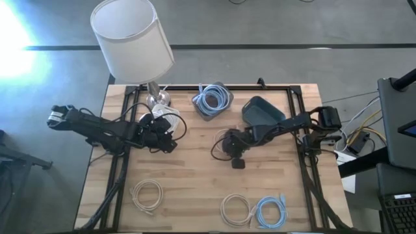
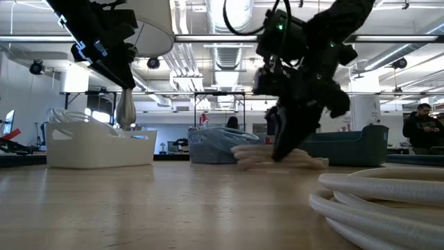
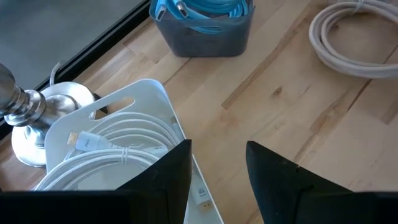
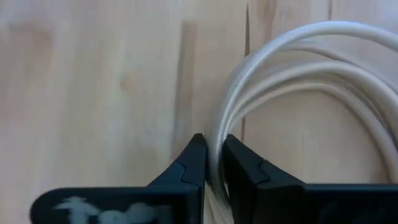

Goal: Sort HDMI cables
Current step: Put the top right light brown HDMI cable into the green bin

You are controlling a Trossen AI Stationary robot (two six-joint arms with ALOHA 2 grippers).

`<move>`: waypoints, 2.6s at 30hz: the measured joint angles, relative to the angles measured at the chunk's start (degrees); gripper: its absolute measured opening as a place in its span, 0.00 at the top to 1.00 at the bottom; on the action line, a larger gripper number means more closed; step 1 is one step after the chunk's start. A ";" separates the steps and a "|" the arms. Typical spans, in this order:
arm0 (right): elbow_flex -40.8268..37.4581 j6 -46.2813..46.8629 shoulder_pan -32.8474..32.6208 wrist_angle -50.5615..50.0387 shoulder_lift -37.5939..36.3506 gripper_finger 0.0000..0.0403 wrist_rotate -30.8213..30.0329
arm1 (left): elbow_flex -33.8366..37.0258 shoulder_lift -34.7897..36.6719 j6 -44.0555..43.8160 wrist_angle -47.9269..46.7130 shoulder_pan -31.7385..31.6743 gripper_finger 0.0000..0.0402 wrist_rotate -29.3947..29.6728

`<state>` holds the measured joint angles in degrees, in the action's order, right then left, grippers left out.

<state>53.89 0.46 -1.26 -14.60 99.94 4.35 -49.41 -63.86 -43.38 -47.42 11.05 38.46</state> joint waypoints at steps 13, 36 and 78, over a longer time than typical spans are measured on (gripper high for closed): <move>17.27 -5.21 -4.58 -22.65 -0.09 0.90 -14.04 | 0.00 0.00 0.06 0.04 -0.01 0.61 0.19; 15.54 25.55 -1.64 -51.23 -0.22 0.89 -49.44 | 0.00 0.00 0.09 0.27 -0.06 0.61 0.50; -0.48 26.01 8.17 -38.55 -0.22 0.73 -44.38 | 0.00 0.00 0.08 1.57 0.00 0.61 0.61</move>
<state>53.41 26.47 6.92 -53.15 99.72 -40.03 -49.41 -63.86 -43.30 -45.84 11.05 39.07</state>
